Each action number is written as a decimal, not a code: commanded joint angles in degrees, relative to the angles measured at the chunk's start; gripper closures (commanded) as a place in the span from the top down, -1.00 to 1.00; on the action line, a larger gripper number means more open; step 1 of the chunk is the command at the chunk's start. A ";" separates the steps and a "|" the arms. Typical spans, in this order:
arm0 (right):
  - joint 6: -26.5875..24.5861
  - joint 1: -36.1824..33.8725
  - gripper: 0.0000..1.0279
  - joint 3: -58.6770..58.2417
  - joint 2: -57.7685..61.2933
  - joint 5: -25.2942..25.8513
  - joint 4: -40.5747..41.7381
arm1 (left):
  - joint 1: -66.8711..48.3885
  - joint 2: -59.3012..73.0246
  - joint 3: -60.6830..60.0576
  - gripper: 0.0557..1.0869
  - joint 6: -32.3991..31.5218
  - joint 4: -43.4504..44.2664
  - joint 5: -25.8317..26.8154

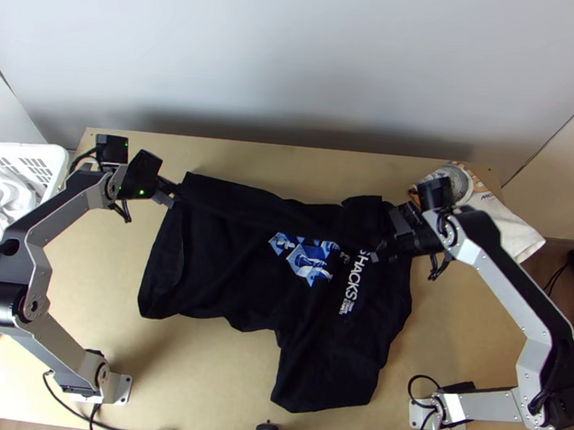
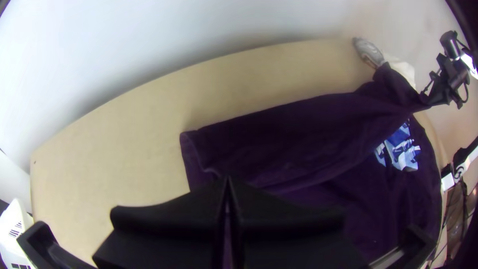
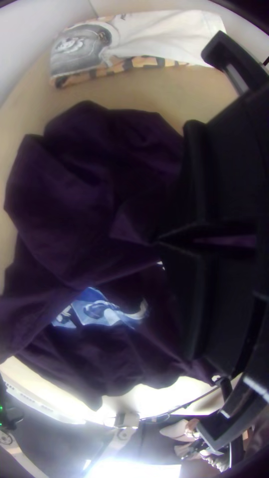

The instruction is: Fold the t-shirt

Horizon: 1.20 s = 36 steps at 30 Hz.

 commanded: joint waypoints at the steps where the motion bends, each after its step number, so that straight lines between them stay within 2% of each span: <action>1: 0.19 2.03 -0.95 -5.62 0.12 0.01 -0.36 | 0.42 -0.36 -2.49 -0.94 1.94 -1.56 -0.09; 10: 2.39 5.81 -0.95 -11.51 1.70 0.10 3.06 | 0.42 -0.98 -5.66 -0.94 4.22 -4.02 -0.62; 22: 6.26 12.75 -0.94 -15.20 3.90 0.28 7.81 | 0.33 0.69 -7.86 -0.92 7.30 -5.26 -4.22; 23: 6.87 13.02 -0.94 -15.38 3.81 0.28 7.81 | 0.33 0.69 -7.86 -0.67 7.56 -5.78 -4.22; 24: 7.05 13.02 -0.94 -15.47 3.55 0.28 7.72 | 0.33 0.61 -7.94 -0.05 7.65 -5.96 -4.22; 25: 7.22 13.02 -0.93 -15.55 2.84 0.45 7.55 | 0.33 0.61 -8.21 0.71 8.09 -6.05 -4.22; 26: 7.22 13.02 -0.91 -15.64 1.88 0.72 7.37 | 0.33 0.43 -8.47 0.92 8.79 -6.40 -4.22; 27: 7.31 13.02 -0.83 -15.64 0.91 0.80 7.37 | 0.33 0.08 -8.74 0.91 9.06 -6.40 -4.22; 28: 7.31 13.02 -0.35 -15.20 0.12 1.77 6.76 | 0.33 -0.10 -8.82 0.91 9.23 -6.49 -4.22; 30: 7.31 13.19 0.97 -14.06 -1.73 3.35 4.73 | 0.42 -1.06 -9.09 0.91 9.76 -7.10 -4.22; 31: 7.22 13.37 0.92 -13.27 -3.13 4.14 3.59 | 0.42 -1.94 -9.26 0.91 9.76 -7.10 -4.22; 36: 7.05 14.42 0.92 -7.64 -14.91 7.04 -1.68 | 1.03 -8.01 -9.44 0.91 10.29 -7.72 -3.96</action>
